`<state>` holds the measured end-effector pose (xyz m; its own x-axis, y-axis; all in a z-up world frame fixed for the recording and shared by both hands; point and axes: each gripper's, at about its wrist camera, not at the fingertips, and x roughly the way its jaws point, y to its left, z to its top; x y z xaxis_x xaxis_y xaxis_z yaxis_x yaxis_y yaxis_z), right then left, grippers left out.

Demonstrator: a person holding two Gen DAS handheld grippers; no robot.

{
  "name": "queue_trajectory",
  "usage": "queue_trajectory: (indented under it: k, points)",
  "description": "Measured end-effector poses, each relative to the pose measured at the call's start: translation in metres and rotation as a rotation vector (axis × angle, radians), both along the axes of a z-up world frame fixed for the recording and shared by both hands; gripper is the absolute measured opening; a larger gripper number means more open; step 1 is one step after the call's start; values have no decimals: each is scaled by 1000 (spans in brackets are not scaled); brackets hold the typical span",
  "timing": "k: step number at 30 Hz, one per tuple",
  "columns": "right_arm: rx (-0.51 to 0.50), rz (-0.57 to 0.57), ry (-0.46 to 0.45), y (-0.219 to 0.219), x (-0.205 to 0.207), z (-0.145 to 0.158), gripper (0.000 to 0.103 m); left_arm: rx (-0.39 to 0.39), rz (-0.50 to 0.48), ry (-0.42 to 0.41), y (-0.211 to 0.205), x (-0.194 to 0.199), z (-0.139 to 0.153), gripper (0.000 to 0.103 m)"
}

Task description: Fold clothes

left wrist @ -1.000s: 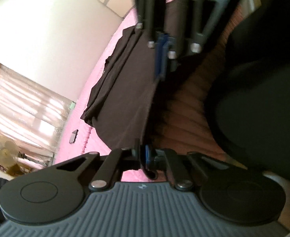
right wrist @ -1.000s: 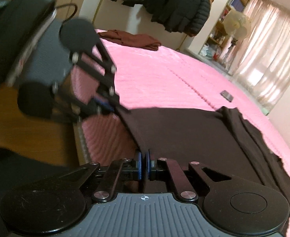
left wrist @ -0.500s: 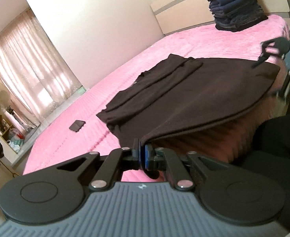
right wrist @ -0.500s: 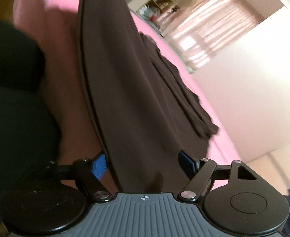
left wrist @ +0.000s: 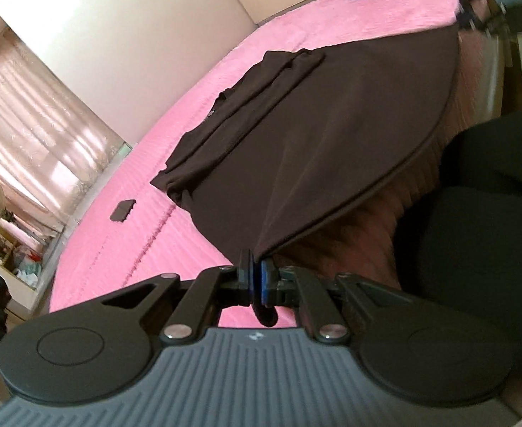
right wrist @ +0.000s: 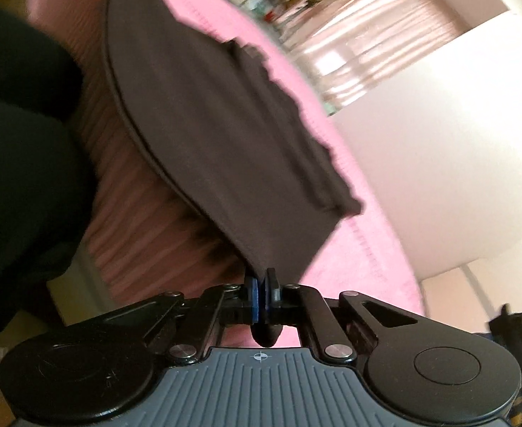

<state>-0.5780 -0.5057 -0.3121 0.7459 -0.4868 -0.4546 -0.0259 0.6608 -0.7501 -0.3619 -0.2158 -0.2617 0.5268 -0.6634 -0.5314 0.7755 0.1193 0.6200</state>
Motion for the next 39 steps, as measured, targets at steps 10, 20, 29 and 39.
queue_trajectory:
  k: [10, 20, 29, 39]
  points:
    - [-44, 44, -28, 55, -76, 111, 1, -82, -41, -15, 78, -44, 69, 3]
    - [41, 58, 99, 130, -158, 133, 1, 68, -176, 167, 165, -111, 82, 3]
    - [15, 39, 33, 90, -119, 178, 1, -8, -136, 63, 135, -77, 118, 3]
    - [41, 15, 78, -78, 58, 198, 1, -29, -77, -38, -28, 70, 150, 4]
